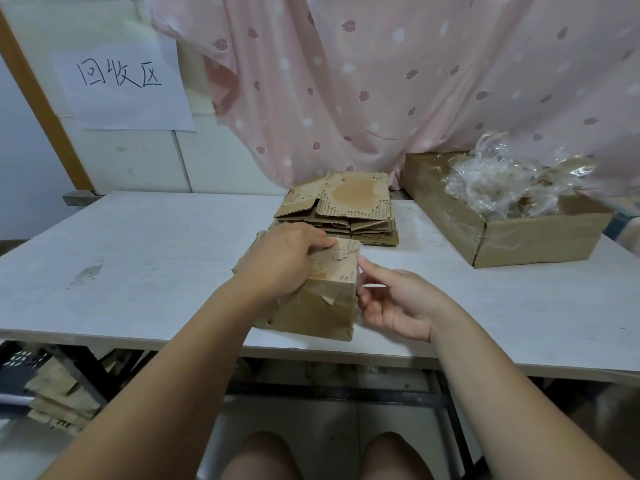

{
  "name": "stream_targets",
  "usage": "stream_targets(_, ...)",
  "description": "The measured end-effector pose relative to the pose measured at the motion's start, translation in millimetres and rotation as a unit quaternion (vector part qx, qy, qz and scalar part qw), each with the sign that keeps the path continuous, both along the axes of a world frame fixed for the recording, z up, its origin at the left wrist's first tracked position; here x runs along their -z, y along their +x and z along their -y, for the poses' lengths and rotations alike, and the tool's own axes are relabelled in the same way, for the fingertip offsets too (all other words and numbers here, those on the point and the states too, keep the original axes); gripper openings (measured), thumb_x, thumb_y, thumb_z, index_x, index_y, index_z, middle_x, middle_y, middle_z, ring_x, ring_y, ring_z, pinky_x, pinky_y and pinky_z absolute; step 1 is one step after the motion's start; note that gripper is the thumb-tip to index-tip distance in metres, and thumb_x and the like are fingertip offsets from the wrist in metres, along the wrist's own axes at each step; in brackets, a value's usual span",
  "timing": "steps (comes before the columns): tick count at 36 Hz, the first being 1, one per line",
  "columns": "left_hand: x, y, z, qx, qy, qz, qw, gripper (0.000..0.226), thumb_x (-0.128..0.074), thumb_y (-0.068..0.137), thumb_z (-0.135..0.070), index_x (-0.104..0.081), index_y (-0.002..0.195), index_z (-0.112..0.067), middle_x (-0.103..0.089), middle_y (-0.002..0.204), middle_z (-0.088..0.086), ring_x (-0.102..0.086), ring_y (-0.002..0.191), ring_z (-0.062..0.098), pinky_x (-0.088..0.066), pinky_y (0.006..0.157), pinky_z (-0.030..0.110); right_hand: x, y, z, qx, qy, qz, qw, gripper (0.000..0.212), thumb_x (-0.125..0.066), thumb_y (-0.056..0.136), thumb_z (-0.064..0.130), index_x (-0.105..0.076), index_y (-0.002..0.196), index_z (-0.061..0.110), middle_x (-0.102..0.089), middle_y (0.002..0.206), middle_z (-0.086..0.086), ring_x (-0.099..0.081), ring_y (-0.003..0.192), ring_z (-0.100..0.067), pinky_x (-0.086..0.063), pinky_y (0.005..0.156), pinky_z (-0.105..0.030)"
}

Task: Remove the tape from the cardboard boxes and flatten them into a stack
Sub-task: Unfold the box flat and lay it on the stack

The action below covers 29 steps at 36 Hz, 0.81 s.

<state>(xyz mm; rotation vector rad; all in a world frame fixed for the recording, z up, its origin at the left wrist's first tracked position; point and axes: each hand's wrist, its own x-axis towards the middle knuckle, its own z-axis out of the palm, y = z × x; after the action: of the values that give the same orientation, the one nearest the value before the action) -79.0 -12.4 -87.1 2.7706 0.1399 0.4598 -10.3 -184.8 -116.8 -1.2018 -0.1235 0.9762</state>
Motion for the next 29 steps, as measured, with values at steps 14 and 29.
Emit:
stream_targets(14, 6, 6, -3, -0.014, -0.004, 0.008, 1.0, 0.051, -0.044, 0.085, -0.003, -0.062, 0.123, -0.032, -0.059, 0.129, -0.007, -0.049, 0.123, 0.018, -0.041, 0.099, 0.042, -13, -8, 0, 0.047, -0.058, 0.2, 0.977, 0.026, -0.046, 0.099, 0.012, -0.056, 0.075, 0.009, -0.059, 0.065, -0.002, -0.051, 0.059, -0.012, -0.038, 0.057, -0.023)
stream_targets(29, 1, 2, 0, -0.007, 0.016, -0.006, 1.0, 0.054, -0.044, 0.086, 0.002, -0.059, 0.127, -0.029, -0.053, 0.136, -0.007, -0.043, 0.128, 0.015, -0.036, 0.105, 0.034, -41, 5, 7, -0.038, -0.18, 0.349, 0.919, 0.022, -0.052, 0.097, 0.017, -0.053, 0.075, 0.014, -0.065, 0.07, 0.002, -0.05, 0.063, -0.008, -0.038, 0.062, -0.023)
